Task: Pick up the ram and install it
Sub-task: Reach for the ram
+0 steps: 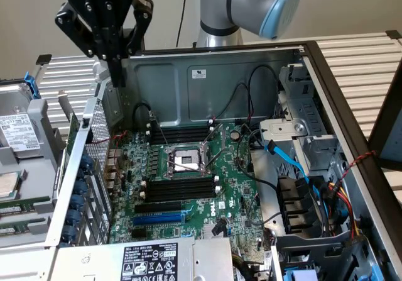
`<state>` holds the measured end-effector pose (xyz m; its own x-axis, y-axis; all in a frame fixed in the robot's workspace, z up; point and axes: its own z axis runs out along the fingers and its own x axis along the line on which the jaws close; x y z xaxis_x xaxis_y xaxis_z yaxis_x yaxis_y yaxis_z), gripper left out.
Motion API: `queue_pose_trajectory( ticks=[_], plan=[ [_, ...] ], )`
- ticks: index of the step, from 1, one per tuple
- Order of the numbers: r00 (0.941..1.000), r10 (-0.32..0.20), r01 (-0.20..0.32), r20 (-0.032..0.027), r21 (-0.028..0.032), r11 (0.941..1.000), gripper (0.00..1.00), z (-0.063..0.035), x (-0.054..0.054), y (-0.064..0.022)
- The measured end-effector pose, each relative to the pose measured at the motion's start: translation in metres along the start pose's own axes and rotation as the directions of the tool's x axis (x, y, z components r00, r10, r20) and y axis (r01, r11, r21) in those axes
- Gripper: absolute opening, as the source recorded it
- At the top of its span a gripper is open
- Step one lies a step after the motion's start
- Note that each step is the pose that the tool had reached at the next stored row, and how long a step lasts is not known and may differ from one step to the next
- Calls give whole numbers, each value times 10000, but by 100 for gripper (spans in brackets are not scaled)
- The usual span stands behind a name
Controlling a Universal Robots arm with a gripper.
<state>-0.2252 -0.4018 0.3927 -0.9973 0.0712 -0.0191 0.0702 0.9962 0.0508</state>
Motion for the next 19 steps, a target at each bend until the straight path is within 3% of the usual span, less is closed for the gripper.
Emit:
queue_pose_trajectory(
  ticks=[2, 3, 18, 19],
  plan=[
    [10000, 1, -1, -1, -3, 10000, 18, -2, 93, -9],
    [10000, -1, 1, -1, -4, 10000, 25, -4, 137, -14],
    [10000, 1, -1, -3, -20, 10000, 25, -20, 816, -81],
    [10000, 1, -1, -2, -24, 10000, 25, -22, 925, -92]
  ],
)
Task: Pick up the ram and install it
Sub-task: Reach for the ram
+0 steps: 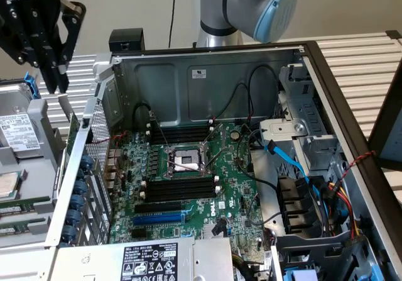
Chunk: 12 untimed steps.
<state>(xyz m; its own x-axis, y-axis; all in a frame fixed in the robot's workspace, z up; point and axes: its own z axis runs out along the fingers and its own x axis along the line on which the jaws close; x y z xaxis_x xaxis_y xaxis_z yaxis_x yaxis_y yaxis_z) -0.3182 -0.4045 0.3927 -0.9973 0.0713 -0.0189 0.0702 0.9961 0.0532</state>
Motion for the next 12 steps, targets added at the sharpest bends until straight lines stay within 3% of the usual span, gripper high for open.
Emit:
queue_pose_trajectory(
  ticks=[12],
  plan=[
    [10000, 0, 0, -3, -14, 10000, 25, -14, 542, -58]
  ],
)
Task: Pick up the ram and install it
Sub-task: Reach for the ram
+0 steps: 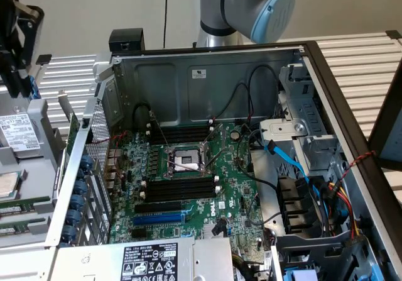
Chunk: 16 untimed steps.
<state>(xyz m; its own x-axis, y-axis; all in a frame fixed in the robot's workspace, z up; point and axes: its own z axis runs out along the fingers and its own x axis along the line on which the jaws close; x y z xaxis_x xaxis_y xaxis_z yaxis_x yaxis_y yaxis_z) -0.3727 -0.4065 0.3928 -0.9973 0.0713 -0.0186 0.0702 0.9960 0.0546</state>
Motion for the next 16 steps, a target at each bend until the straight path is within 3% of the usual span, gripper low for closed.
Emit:
queue_pose_trajectory(
  ticks=[8, 11, 13, 16],
  plan=[
    [10000, 0, 0, 1, -12, 10000, 25, -8, 360, -42],
    [10000, 0, 0, 2, -14, 10000, 25, -8, 380, -44],
    [10000, -11, 11, 34, -20, 10000, 25, -13, 379, -45],
    [9995, -326, 326, 22, -80, 9994, 25, -16, 380, -44]
  ],
)
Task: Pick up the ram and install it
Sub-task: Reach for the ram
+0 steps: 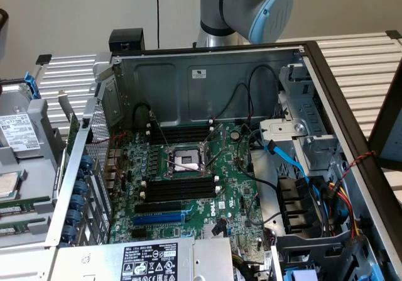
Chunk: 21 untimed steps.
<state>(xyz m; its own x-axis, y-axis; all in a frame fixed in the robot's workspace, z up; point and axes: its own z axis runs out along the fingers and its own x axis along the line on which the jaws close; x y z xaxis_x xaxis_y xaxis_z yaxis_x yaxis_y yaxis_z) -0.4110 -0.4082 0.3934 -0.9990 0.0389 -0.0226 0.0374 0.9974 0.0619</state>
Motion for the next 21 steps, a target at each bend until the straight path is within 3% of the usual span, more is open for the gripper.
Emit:
queue_pose_trajectory(
  ticks=[5, 12, 16, 21],
  plan=[
    [9982, -603, 602, -39, -97, 9981, 25, -1, 3, 0],
    [9898, -1420, 1419, -74, -141, 9898, 25, -2, 19, -5],
    [9778, -2094, 2092, -112, -164, 9777, 25, -1, 21, -6],
    [9548, -2967, 2964, -160, -198, 9549, 25, -1, 20, -6]
  ],
)
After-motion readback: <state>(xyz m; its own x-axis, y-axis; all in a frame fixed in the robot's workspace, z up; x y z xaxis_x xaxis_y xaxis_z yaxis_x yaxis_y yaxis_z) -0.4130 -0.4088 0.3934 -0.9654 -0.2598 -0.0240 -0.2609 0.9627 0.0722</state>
